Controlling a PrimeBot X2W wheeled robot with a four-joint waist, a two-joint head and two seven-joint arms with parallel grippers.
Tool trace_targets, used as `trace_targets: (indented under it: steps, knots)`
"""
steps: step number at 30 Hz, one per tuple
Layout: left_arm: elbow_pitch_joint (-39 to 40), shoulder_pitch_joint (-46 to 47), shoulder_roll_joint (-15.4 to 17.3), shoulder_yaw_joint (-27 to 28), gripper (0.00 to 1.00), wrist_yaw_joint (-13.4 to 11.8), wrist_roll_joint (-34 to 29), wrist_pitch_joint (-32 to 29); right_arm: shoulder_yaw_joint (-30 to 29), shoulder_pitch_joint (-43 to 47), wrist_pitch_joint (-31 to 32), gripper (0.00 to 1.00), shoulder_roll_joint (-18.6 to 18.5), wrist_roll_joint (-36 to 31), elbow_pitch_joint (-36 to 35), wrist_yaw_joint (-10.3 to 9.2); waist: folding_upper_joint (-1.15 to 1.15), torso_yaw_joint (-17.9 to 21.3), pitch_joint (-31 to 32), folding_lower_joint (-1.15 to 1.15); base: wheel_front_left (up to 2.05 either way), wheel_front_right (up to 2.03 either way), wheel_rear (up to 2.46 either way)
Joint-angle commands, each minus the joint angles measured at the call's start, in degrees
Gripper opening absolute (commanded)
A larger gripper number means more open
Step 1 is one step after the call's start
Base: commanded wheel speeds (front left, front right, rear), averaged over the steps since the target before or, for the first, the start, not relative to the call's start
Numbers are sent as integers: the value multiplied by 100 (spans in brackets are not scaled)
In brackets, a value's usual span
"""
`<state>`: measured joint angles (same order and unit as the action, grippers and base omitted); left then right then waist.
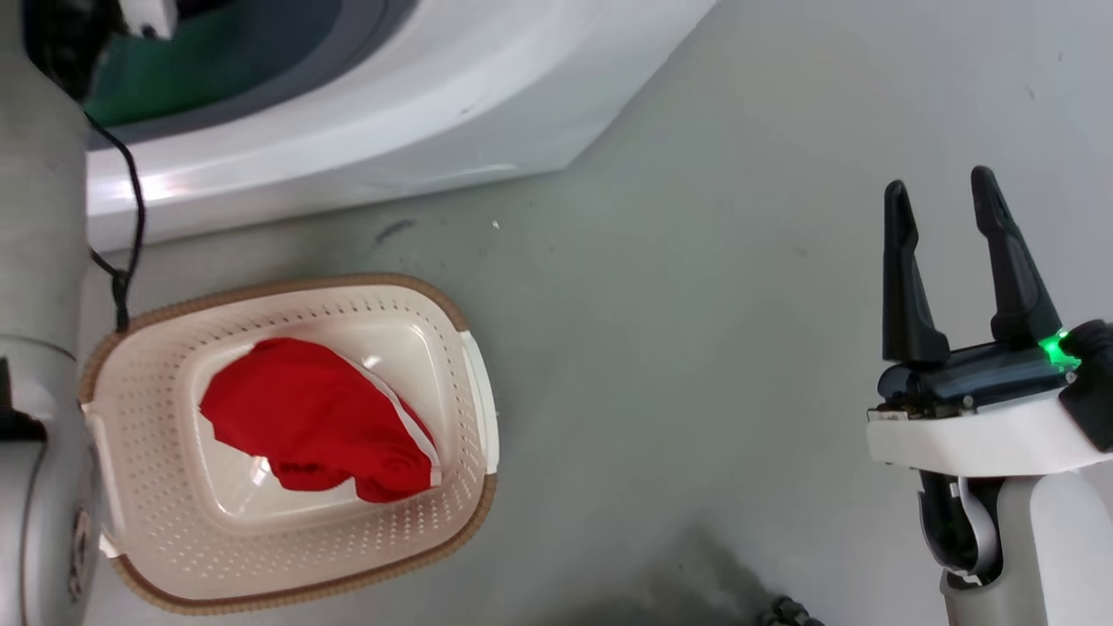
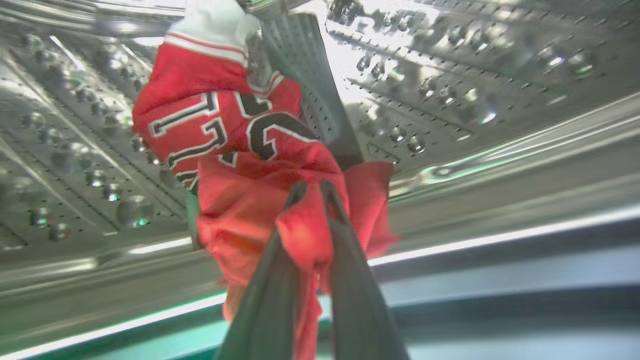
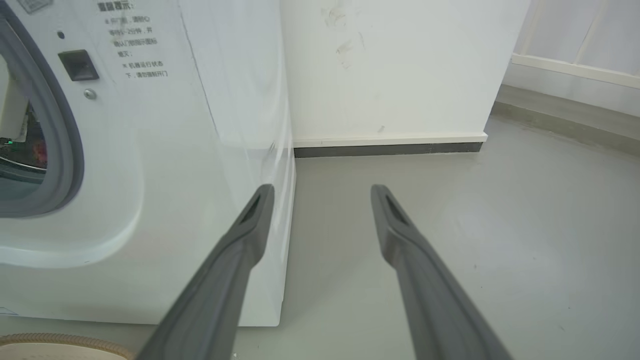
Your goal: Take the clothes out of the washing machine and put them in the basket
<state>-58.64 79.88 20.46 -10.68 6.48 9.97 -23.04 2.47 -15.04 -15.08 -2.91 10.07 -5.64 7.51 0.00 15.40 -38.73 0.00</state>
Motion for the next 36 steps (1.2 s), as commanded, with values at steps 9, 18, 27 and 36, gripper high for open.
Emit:
trace_targets:
  steps: [9,18,27,36]
  knots:
    - [176,-1114,-187,-31,0,84,542,1131,41,451,-14,100,6,-307,93,-4,0,-456,1152,0,0,0,0]
    - [707,-2423,-200,-756,0,91,1207,2074,95,839,-14,100,6,-451,181,-4,0,-698,1991,0,0,0,0]
    - [1570,-3546,-106,-1111,0,93,1681,2742,130,1168,-14,100,6,-521,256,-4,0,-894,2538,0,0,0,0]
    - [2766,-4942,28,-1126,0,-172,1829,2862,131,1437,-14,100,7,-524,329,-4,0,-930,2976,0,0,0,0]
